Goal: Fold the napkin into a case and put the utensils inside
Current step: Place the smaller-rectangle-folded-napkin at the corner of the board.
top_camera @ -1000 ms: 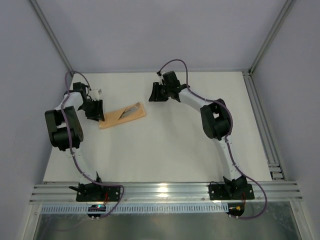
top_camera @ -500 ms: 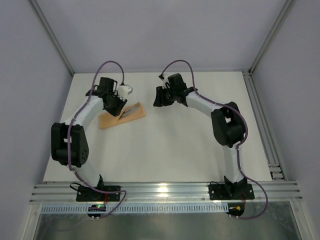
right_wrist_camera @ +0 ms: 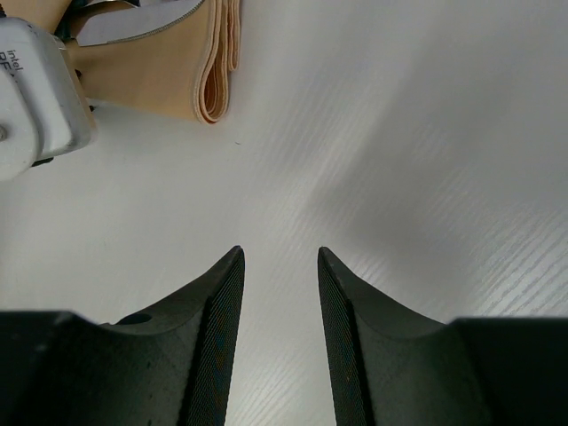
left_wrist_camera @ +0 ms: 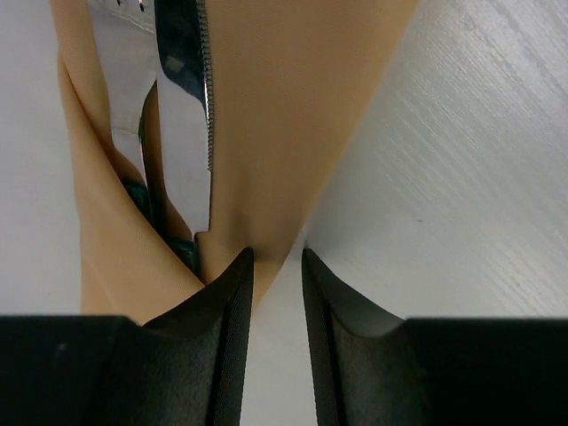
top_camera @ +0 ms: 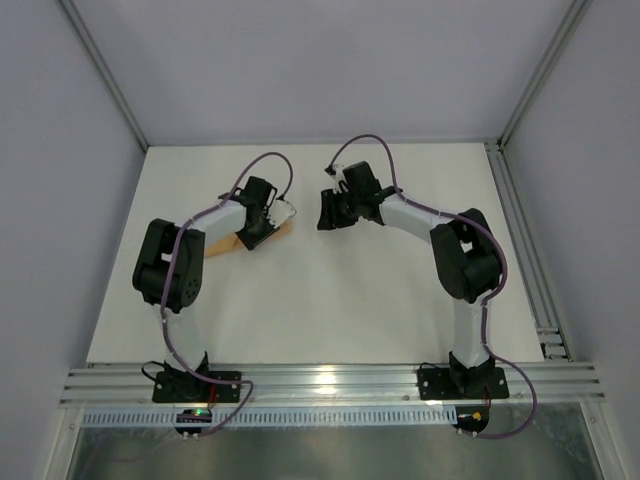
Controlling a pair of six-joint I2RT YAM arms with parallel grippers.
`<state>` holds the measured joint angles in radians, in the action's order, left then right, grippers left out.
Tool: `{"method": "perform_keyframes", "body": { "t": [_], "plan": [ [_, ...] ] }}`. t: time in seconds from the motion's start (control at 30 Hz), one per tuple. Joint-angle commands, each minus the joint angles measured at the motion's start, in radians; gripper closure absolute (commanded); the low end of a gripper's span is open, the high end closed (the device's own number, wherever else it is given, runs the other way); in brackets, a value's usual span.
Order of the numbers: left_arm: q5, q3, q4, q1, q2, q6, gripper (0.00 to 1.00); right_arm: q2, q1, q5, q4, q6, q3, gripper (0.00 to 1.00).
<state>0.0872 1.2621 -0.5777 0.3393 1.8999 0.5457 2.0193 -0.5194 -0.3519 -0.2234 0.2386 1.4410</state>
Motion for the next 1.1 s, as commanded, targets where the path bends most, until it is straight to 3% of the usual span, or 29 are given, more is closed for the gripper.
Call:
{"method": "perform_keyframes", "body": {
  "t": [0.0, 0.17, 0.5, 0.67, 0.9, 1.07],
  "plan": [
    [-0.007, 0.022, 0.007, 0.004, 0.021, 0.011, 0.7, -0.073, 0.012, 0.021, 0.039, -0.013, -0.011, 0.57],
    [0.063, 0.028, 0.039, 0.004, 0.05, 0.016, 0.71, -0.065, 0.019, 0.013, 0.041, -0.009, 0.002, 0.57],
    [0.112, 0.124, 0.116, -0.022, 0.152, -0.015, 0.9, -0.09, 0.021, 0.04, 0.021, -0.035, -0.008, 0.57],
    [0.135, 0.198, 0.145, -0.091, 0.221, -0.003, 0.97, -0.114, 0.03, 0.057, 0.016, -0.053, -0.03, 0.57],
    [0.184, 0.339, 0.157, -0.224, 0.34, 0.06, 0.99, -0.146, 0.045, 0.076, 0.004, -0.073, -0.06, 0.57],
    [0.178, 0.523, 0.098, -0.312, 0.435, 0.068, 0.99, -0.159, 0.055, 0.082, -0.008, -0.079, -0.073, 0.57]
  ]
}}
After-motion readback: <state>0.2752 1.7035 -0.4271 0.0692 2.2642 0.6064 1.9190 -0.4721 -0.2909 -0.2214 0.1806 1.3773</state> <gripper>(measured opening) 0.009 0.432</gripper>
